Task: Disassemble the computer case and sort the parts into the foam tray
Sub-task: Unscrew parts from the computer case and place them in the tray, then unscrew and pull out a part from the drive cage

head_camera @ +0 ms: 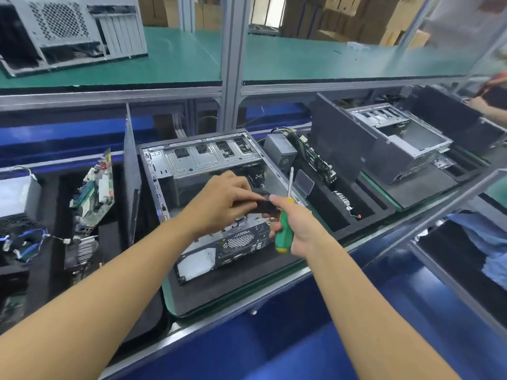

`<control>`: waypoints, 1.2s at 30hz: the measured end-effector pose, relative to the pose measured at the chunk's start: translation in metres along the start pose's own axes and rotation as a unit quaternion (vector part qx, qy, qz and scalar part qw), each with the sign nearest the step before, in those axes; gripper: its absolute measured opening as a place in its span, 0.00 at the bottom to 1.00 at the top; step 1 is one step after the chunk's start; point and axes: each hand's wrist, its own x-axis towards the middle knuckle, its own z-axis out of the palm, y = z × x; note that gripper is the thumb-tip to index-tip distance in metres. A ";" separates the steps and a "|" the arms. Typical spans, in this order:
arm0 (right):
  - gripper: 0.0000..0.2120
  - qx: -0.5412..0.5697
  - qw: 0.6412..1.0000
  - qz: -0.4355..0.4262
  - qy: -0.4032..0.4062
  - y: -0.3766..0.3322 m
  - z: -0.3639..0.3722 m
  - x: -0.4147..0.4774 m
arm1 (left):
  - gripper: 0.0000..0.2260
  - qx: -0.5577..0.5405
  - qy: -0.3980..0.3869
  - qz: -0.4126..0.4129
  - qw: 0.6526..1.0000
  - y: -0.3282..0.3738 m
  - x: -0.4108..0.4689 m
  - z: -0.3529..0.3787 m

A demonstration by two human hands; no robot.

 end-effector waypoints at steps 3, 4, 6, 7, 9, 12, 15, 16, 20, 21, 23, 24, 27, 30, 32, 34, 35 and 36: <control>0.06 0.023 0.999 -0.028 0.025 -0.005 -0.008 0.013 | 0.21 -0.049 -0.004 -0.078 0.996 -0.004 0.005 0.014; 0.06 0.027 0.998 -0.046 0.027 -0.008 -0.012 0.018 | 0.28 -0.081 -0.011 -0.138 0.987 -0.007 0.009 0.018; 0.07 0.018 0.996 -0.084 0.010 -0.014 -0.022 0.031 | 0.42 -0.137 -0.035 -0.254 0.957 -0.016 0.017 0.028; 0.07 0.003 0.995 -0.100 -0.007 -0.018 -0.028 0.038 | 0.47 -0.164 -0.054 -0.294 0.940 -0.022 0.021 0.035; 0.10 -0.035 0.991 -0.122 -0.046 -0.028 -0.042 0.056 | 0.49 -0.202 -0.083 -0.340 0.915 -0.033 0.032 0.051; 0.12 -0.099 0.980 -0.147 -0.090 -0.050 -0.067 0.088 | 0.36 -0.277 -0.004 -0.365 0.888 -0.040 0.064 0.074; 0.12 -0.145 0.972 -0.152 -0.105 -0.082 -0.099 0.119 | 0.15 -0.322 0.061 -0.357 0.875 -0.039 0.109 0.093; 0.12 -0.157 0.970 -0.152 -0.105 -0.095 -0.110 0.130 | 0.14 -0.311 0.067 -0.353 0.880 -0.038 0.125 0.098; 0.10 -0.174 0.971 -0.137 -0.093 -0.141 -0.154 0.170 | 0.13 -0.285 0.129 -0.359 0.879 -0.029 0.187 0.128; 0.09 -0.176 0.972 -0.128 -0.085 -0.150 -0.162 0.179 | 0.13 -0.271 0.144 -0.354 0.884 -0.026 0.201 0.136; 0.05 -0.168 0.980 -0.089 -0.052 -0.167 -0.174 0.192 | 0.13 -0.236 0.176 -0.345 0.891 -0.020 0.223 0.152; 0.06 -0.163 0.984 -0.056 -0.033 -0.173 -0.180 0.198 | 0.13 -0.212 0.192 -0.336 0.897 -0.017 0.231 0.159; 0.20 -0.180 0.983 0.031 -0.020 -0.186 -0.196 0.210 | 0.14 -0.126 0.190 -0.268 0.936 -0.010 0.250 0.178; 0.21 -0.165 0.984 0.066 -0.029 -0.187 -0.203 0.221 | 0.13 -0.036 0.135 -0.199 0.970 -0.004 0.265 0.202; 0.13 -0.159 0.986 0.047 0.001 -0.184 -0.206 0.232 | 0.13 0.005 0.106 -0.193 0.975 -0.005 0.271 0.217; 0.07 -0.188 0.982 0.014 0.005 -0.181 -0.209 0.240 | 0.19 0.012 0.051 -0.221 0.974 -0.009 0.270 0.228; 0.08 -0.217 0.976 -0.009 0.001 -0.180 -0.212 0.242 | 0.24 0.000 0.008 -0.244 0.970 -0.010 0.267 0.231; 0.13 -0.255 0.966 -0.034 0.005 -0.180 -0.215 0.245 | 0.30 -0.015 -0.034 -0.271 0.962 -0.013 0.264 0.232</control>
